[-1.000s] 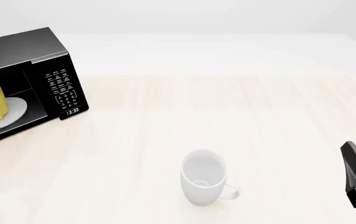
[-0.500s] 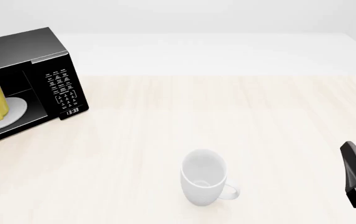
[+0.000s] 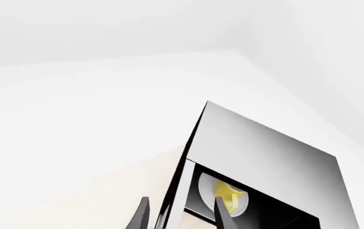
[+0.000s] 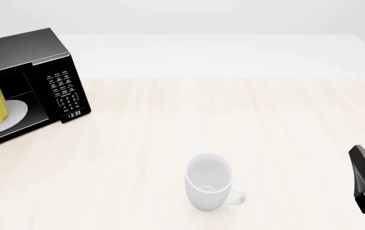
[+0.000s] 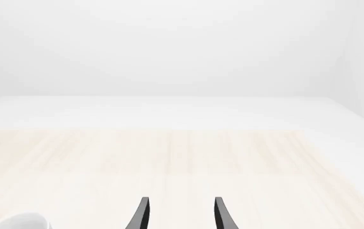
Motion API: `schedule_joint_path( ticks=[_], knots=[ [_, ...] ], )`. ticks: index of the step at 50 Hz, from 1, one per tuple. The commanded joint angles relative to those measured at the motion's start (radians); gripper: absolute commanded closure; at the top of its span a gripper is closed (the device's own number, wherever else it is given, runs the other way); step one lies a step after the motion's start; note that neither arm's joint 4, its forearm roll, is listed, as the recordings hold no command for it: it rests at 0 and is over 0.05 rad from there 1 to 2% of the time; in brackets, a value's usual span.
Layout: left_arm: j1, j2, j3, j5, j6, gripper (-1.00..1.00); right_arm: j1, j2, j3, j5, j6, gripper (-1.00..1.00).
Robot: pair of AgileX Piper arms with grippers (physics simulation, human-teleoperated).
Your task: Put the yellow and white mug in the microwave and close it.
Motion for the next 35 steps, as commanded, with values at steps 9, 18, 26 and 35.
schedule_joint_path(
  ticks=[9, 18, 26, 35],
  knots=[
    [0.102, 0.025, 0.017, -0.014, -0.004, -1.00, 0.000, 0.000, 0.000, 0.000, 0.000, -1.00],
    [0.187, 0.033, 0.024, -0.022, 0.003, -1.00, 0.000, 0.000, 0.000, 0.000, 0.000, -1.00],
    [0.222, 0.040, 0.040, -0.040, 0.003, -1.00, 0.000, 0.000, 0.000, 0.000, 0.000, -1.00],
    [0.300, 0.071, 0.043, -0.055, 0.027, -1.00, 0.000, 0.000, 0.000, 0.000, 0.000, -1.00]
  ],
)
